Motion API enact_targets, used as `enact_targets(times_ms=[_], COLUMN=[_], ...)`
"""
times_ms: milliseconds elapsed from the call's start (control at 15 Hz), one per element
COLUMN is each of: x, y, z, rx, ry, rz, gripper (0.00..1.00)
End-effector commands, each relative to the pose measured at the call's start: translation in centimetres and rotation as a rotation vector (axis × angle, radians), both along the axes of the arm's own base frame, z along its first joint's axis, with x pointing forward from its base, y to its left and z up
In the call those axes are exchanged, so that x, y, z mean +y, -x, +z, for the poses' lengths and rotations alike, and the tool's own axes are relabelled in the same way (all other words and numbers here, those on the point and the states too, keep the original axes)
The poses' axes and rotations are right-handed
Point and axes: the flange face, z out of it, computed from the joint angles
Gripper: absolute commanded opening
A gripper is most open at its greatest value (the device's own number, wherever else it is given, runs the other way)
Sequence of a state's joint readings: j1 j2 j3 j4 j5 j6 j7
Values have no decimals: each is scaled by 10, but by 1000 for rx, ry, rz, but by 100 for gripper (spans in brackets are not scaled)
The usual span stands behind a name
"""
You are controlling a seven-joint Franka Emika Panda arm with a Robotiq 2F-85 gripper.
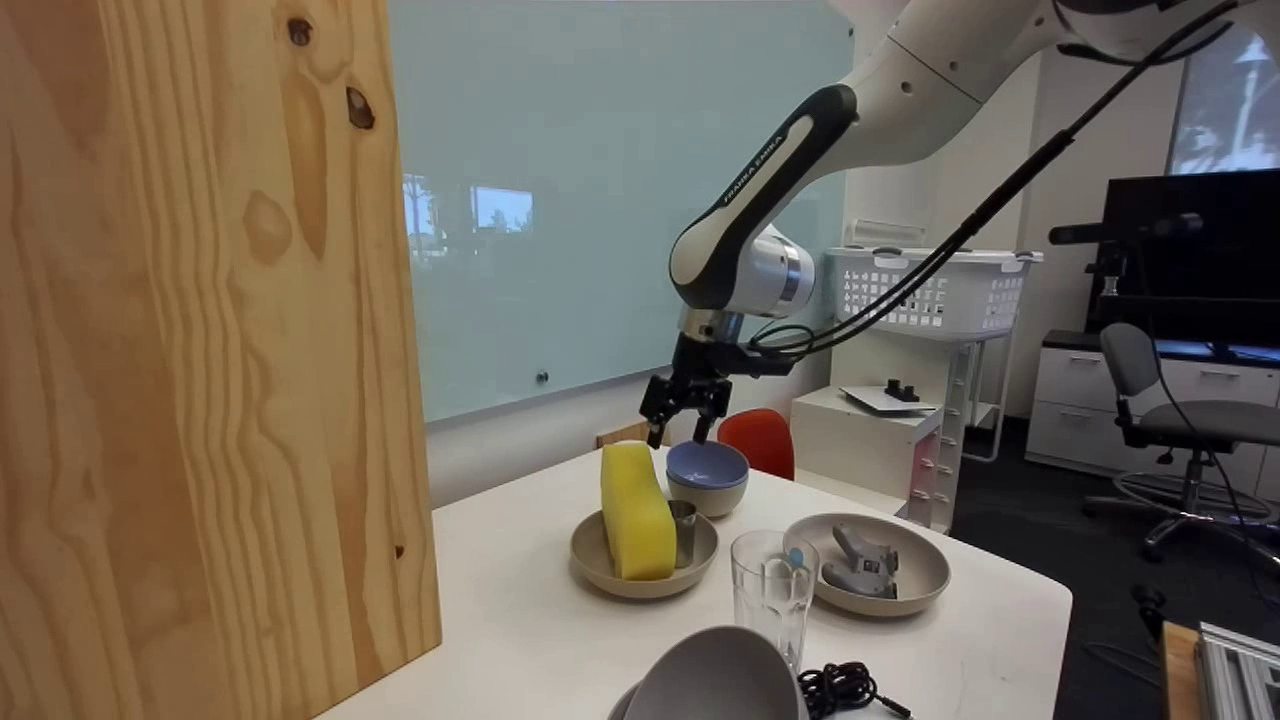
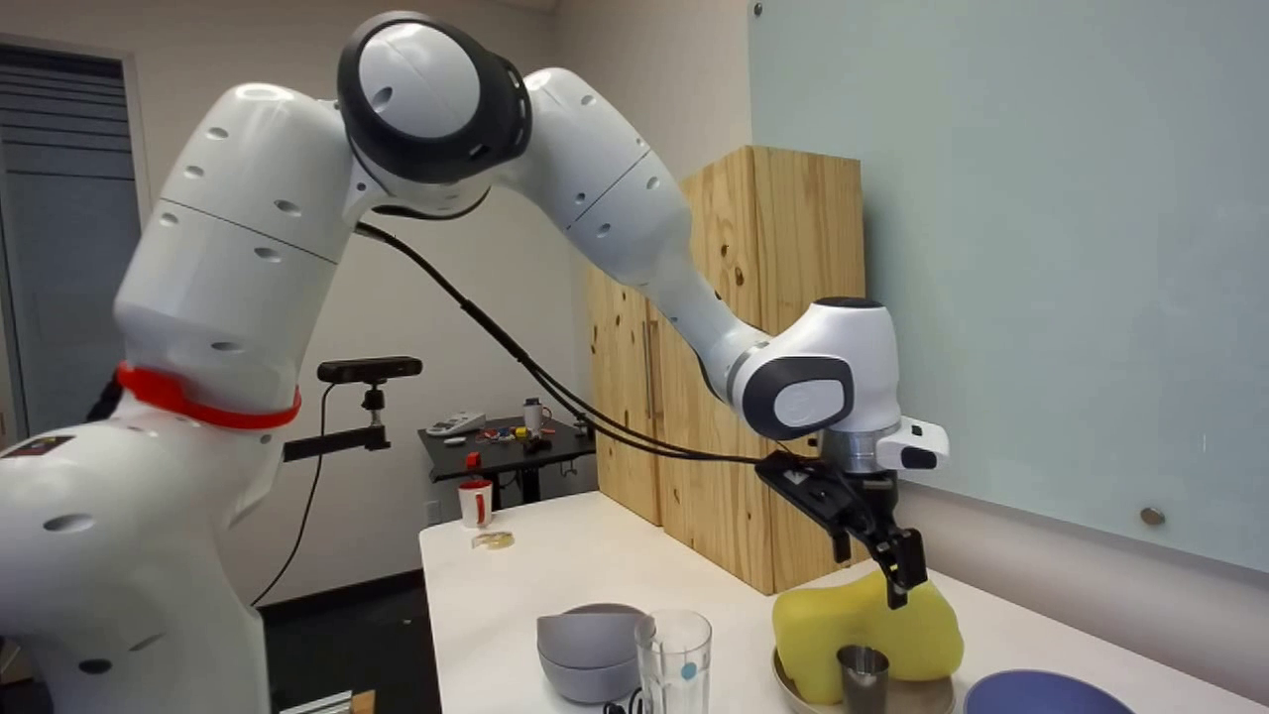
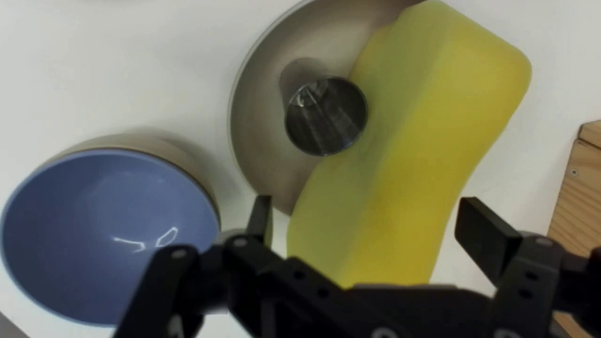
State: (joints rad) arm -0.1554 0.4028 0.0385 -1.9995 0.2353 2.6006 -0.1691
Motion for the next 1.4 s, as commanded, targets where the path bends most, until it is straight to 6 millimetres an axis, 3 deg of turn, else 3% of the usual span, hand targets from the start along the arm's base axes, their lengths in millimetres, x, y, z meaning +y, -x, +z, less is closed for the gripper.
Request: enact_targets(times_ms=[0, 333, 667, 1333], x=[9, 16, 4, -1], y=[-8, -11, -9, -30], z=[-10, -23, -44, -58], rx=[-41, -47, -21, -23], ry=[-38, -58, -74, -78], rz=[25, 35, 26, 50], gripper=[100, 100, 100, 100])
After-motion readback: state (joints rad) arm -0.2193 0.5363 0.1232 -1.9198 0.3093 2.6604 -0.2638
